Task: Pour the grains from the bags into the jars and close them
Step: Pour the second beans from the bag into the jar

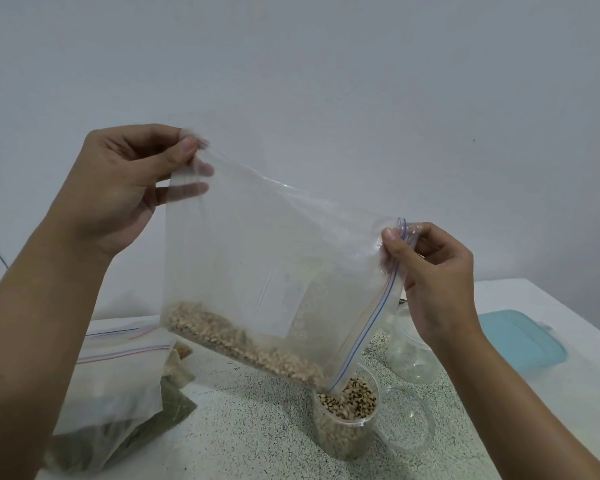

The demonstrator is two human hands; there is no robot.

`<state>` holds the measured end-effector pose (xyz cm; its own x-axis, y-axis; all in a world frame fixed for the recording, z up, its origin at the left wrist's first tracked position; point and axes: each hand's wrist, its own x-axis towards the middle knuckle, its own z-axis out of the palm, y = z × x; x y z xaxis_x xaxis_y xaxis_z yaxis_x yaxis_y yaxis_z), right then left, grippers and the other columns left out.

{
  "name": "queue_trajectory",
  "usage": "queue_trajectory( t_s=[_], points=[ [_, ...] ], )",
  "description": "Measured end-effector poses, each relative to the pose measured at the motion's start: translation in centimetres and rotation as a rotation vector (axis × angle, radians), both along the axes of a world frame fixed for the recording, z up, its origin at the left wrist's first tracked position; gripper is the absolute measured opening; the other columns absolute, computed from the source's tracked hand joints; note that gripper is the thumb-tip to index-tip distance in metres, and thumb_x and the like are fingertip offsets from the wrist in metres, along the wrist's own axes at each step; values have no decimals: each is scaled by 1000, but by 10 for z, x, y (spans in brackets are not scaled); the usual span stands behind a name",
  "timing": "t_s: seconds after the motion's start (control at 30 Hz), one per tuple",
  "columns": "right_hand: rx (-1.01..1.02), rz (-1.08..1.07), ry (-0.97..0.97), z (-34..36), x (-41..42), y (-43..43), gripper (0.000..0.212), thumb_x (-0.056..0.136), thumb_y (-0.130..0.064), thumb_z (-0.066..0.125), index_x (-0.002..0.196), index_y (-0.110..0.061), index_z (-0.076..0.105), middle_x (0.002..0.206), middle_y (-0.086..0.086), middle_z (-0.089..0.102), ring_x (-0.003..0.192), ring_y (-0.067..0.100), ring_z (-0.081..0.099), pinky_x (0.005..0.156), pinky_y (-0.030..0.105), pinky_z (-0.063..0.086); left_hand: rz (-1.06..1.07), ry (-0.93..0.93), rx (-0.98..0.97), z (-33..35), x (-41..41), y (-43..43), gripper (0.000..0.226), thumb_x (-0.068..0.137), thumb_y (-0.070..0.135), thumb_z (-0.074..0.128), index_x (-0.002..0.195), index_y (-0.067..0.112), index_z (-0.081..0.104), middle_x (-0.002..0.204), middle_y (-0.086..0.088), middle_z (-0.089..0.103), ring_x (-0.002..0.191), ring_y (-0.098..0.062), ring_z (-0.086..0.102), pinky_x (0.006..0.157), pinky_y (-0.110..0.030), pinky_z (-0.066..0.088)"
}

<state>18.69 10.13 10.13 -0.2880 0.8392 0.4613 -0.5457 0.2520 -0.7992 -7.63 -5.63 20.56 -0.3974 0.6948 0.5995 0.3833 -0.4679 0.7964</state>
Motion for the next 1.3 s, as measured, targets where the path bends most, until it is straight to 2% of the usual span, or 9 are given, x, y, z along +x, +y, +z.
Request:
queue_trajectory(
  t_s=[0.17, 0.33, 0.73, 0.87, 1.03, 1.3],
  points=[
    [22, -24, -16, 0, 0, -1, 14, 78, -14, 78, 67, -21, 72, 73, 6, 67, 63, 21, 59, 62, 28, 51, 23, 3, -4, 0, -2, -1, 16, 90, 19, 65, 99, 7, 72, 84, 1, 73, 85, -18, 72, 76, -33, 62],
    [15, -44, -21, -2, 0, -2, 14, 78, -13, 78, 67, -21, 72, 73, 7, 66, 62, 22, 59, 61, 28, 51, -2, 27, -3, 2, -1, -2, 12, 80, 29, 74, 85, 20, 80, 88, -2, 73, 85, -20, 73, 74, -34, 62],
    [20, -72, -59, -5, -3, 3, 12, 80, -18, 79, 72, -17, 71, 71, 6, 66, 62, 22, 60, 64, 37, 48, 4, 41, -9, 3, -5, -2, 11, 82, 28, 73, 86, 20, 80, 86, -2, 73, 84, -20, 72, 76, -34, 62],
    [9, -75, -47, -6, -6, 6, 18, 80, -16, 78, 79, -4, 65, 72, 7, 65, 61, 20, 59, 63, 30, 51, 5, 50, -18, 4, -6, -1, 10, 83, 27, 72, 85, 22, 81, 87, -2, 73, 85, -19, 72, 77, -36, 62],
    [2, -80, -35, -7, -8, 8, 14, 81, -16, 77, 80, -5, 67, 71, 6, 66, 61, 20, 59, 63, 28, 51, -3, 55, -23, 5, -5, 0, 11, 82, 29, 73, 85, 22, 81, 85, -3, 73, 86, -20, 72, 78, -36, 62],
    [6, -111, -30, -9, -8, 15, 13, 89, -4, 73, 79, -5, 64, 67, 2, 65, 58, 17, 57, 59, 26, 50, -8, 58, -20, 4, -1, 4, 10, 83, 26, 72, 83, 23, 82, 90, -2, 73, 83, -19, 72, 75, -35, 62]
  ],
)
